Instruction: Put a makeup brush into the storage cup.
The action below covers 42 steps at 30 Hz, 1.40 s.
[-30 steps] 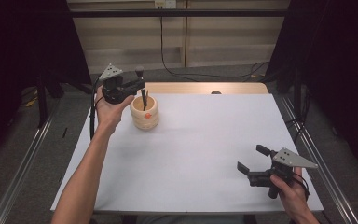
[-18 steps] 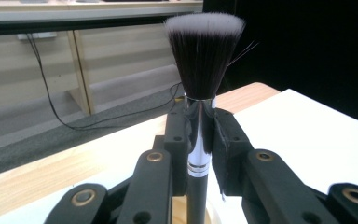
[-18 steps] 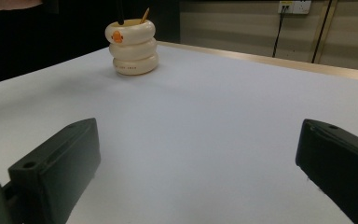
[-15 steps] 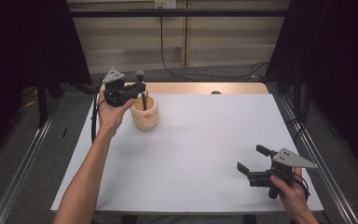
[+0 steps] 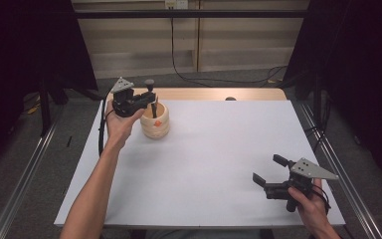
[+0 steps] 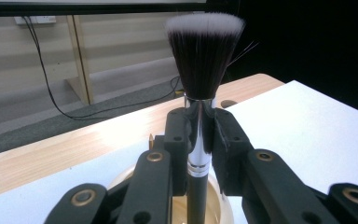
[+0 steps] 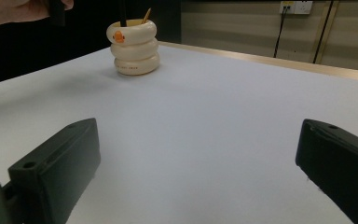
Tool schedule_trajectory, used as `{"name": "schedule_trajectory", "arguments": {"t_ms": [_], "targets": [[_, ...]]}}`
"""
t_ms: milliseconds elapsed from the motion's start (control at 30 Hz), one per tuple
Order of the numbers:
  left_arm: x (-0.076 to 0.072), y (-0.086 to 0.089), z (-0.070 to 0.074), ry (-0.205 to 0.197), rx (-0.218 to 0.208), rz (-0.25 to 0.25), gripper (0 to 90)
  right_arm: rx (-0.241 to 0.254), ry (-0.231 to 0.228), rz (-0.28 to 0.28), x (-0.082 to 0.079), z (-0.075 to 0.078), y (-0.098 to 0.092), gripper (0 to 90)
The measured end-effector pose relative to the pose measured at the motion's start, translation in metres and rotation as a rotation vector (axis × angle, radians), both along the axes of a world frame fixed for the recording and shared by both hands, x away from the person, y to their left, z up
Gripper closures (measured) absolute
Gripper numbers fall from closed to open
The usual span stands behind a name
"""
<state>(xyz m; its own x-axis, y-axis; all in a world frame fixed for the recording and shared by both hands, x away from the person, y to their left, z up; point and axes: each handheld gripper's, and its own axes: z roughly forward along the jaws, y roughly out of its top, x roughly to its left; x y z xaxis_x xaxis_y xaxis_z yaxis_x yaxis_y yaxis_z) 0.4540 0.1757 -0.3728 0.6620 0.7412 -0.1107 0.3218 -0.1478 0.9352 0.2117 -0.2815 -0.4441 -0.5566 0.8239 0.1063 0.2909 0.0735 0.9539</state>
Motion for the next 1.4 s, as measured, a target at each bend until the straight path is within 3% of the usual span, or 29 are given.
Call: {"name": "schedule_trajectory", "arguments": {"t_ms": [533,1033,1267,1300,1400], "targets": [[0.001,0.000,-0.016,0.027,0.005,0.005,77.6,-0.001,0.003,0.003,0.000,0.000,0.001,0.0],[0.001,-0.002,-0.025,0.030,0.022,0.002,77.5,-0.002,0.004,0.004,0.000,0.000,0.001,0.0],[0.002,-0.004,-0.028,0.025,0.009,-0.002,76.8,-0.001,0.001,0.004,0.000,0.000,0.001,0.0],[0.002,-0.004,-0.028,0.009,0.008,-0.003,73.7,-0.001,0.002,0.004,0.000,0.000,0.001,0.0],[0.003,-0.005,-0.027,0.000,0.011,0.041,44.8,0.002,0.004,0.005,0.000,0.000,0.001,0.0]]}}
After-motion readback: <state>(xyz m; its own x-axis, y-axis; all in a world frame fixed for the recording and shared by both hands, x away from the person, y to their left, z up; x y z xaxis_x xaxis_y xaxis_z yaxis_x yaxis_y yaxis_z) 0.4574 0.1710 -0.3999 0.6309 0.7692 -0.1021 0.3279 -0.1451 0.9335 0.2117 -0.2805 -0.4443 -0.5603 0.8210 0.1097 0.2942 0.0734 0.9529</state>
